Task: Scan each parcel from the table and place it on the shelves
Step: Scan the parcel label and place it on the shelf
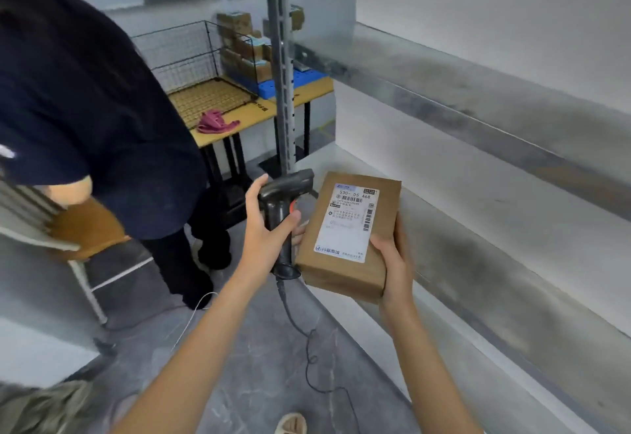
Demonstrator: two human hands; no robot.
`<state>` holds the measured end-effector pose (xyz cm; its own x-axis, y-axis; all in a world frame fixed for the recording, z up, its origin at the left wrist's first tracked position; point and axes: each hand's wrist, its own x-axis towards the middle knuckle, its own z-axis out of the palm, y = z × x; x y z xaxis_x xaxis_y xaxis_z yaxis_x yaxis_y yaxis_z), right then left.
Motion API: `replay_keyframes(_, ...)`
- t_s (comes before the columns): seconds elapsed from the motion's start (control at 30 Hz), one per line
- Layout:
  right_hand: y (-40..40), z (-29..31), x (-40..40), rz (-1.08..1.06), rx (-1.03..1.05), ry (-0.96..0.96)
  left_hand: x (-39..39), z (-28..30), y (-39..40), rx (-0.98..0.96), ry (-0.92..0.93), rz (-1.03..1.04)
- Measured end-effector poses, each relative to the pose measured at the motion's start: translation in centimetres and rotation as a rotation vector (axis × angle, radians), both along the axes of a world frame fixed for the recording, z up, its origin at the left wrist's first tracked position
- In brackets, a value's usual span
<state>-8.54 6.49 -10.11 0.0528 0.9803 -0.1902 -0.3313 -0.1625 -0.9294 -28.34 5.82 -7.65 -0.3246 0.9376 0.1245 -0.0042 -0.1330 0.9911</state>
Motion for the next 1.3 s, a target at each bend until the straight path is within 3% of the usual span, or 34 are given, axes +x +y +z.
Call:
replay_keyframes(0.3,5.6,3.2,-12.8,0.148,0.058,0.003,-11.1,1.8,1.5,0.165,-0.053,0.29)
replay_keyframes(0.5,9.2,7.0,-17.9,0.074,0.132,0.012,-16.4,4.0,5.8,0.237,-0.103,0.259)
replay_keyframes(0.6,10.9,9.9,-18.7,0.025,0.157,0.058,-17.5,5.8,8.3,0.261,-0.007,0.276)
replay_keyframes(0.8,14.3,16.4,-18.8,-0.085,0.266,0.082,-17.0,10.2,13.7,0.379,0.0,0.242)
replay_keyframes(1.07,18.4,20.0,-15.6,-0.272,0.327,0.14,-12.8,12.8,18.8,0.611,0.019,0.123)
replay_keyframes(1.3,21.8,21.7,-14.0,-0.071,0.392,-0.169,-10.7,13.8,23.5,0.653,0.006,0.158)
